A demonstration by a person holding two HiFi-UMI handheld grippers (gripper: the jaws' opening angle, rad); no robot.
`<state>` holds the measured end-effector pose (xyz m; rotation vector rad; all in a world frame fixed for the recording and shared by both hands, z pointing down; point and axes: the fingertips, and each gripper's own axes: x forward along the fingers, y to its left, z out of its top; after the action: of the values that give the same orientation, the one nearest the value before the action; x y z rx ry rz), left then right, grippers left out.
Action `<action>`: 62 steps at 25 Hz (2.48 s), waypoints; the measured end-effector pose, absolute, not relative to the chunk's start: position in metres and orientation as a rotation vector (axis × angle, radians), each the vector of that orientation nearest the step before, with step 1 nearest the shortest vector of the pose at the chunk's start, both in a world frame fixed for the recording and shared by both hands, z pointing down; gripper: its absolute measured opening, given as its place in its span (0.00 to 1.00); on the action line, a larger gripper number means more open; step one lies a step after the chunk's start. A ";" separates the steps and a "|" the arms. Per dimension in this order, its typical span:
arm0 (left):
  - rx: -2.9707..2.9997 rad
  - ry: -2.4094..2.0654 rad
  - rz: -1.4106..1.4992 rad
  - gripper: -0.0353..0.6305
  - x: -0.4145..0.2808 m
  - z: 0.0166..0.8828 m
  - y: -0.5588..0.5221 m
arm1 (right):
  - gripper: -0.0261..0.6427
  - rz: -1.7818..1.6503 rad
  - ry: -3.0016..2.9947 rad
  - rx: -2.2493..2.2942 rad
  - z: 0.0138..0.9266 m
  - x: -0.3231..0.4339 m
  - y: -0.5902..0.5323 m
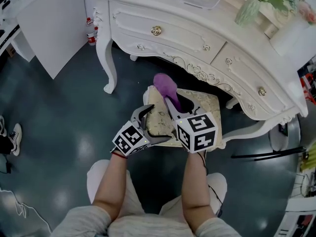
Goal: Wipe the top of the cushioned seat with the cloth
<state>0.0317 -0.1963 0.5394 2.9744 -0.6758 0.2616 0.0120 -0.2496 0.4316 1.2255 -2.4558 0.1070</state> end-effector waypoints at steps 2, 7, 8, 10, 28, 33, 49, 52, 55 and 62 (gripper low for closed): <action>2.974 -0.677 0.261 0.93 0.032 0.539 -0.196 | 0.17 0.081 -2.455 1.297 0.418 0.032 -0.244; 2.976 -0.678 0.260 0.93 0.032 0.540 -0.196 | 0.17 0.049 -2.342 1.472 0.412 0.094 -0.234; 2.977 -0.678 0.261 0.93 0.032 0.540 -0.196 | 0.17 0.060 -2.320 1.501 0.414 0.105 -0.232; 2.977 -0.680 0.264 0.93 0.032 0.540 -0.197 | 0.17 0.082 -2.273 1.553 0.419 0.127 -0.230; 2.976 -0.692 0.268 0.93 0.033 0.540 -0.197 | 0.17 0.189 -1.672 1.723 0.513 0.267 -0.226; 2.979 -0.689 0.263 0.93 0.033 0.540 -0.197 | 0.17 0.173 -1.655 1.687 0.521 0.256 -0.228; 2.886 -0.555 0.426 0.94 -0.008 0.550 -0.179 | 0.17 0.158 -1.661 1.637 0.524 0.236 -0.228; 2.875 -0.486 0.504 0.94 -0.007 0.559 -0.169 | 0.17 0.153 -1.677 1.624 0.524 0.226 -0.229; 2.857 -0.443 0.591 0.94 -0.007 0.572 -0.162 | 0.17 0.150 -1.684 1.612 0.524 0.215 -0.228; 2.853 -0.432 0.690 0.94 0.001 0.588 -0.161 | 0.17 0.132 -1.725 1.561 0.523 0.184 -0.229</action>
<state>0.0006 -0.1608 0.5882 2.8527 -0.4318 0.6904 0.1842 -0.2291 0.5232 1.5613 -1.7253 0.1321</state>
